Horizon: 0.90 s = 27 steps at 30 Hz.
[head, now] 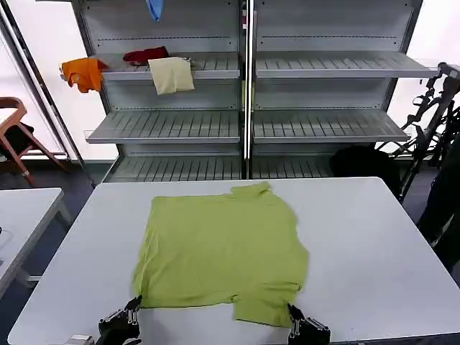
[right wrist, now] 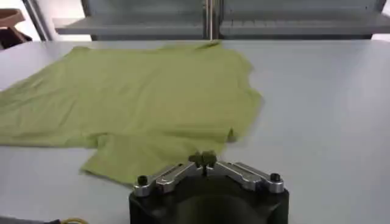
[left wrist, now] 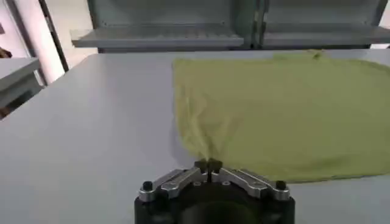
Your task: Fold and organize the clothes.
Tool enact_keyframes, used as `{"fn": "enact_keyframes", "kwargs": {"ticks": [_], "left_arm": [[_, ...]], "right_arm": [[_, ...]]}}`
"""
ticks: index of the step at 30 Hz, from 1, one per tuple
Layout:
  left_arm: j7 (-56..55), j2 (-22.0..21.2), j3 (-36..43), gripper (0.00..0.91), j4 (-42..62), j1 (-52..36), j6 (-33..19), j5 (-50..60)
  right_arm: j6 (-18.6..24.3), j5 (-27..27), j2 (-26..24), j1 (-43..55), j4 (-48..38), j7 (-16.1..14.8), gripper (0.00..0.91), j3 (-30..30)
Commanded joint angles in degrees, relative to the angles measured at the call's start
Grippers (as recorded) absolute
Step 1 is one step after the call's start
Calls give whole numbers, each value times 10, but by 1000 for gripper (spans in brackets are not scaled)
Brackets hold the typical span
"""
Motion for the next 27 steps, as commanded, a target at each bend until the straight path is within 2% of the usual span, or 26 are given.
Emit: {"fn": "enact_keyframes", "kwargs": {"ticks": [1, 3, 7, 14, 17, 21, 24, 26, 27], "left_arm": [[-8, 0, 0, 10, -17, -25, -2, -5], [-11, -1, 3, 10, -17, -39, -1, -11], [-21, -9, 6, 10, -20, -89, 20, -33], [-60, -28, 20, 10, -6, -183, 67, -66], [-62, -28, 25, 10, -3, -193, 71, -69], [-59, -26, 24, 10, -1, -185, 67, -67], [-56, -25, 22, 10, 2, -181, 64, -67], [-53, -25, 22, 10, 0, -174, 61, -65], [-52, -24, 22, 10, -1, -171, 60, -63]], "right_arm": [[1, 7, -2, 23, 27, 2, 0, 21], [-3, 12, -2, 32, 22, -1, 0, 28], [-13, 23, -4, 54, 6, -29, 0, 48], [-42, 62, -10, 143, -28, -38, 0, 69], [-51, 76, -11, 167, -39, -35, 0, 67], [-49, 72, -10, 146, -29, -40, 0, 64], [-49, 75, -6, 137, -25, -29, 0, 58], [-51, 88, 3, 119, -19, 4, 10, 45], [-51, 92, 6, 106, -14, 15, 413, 40]]}}
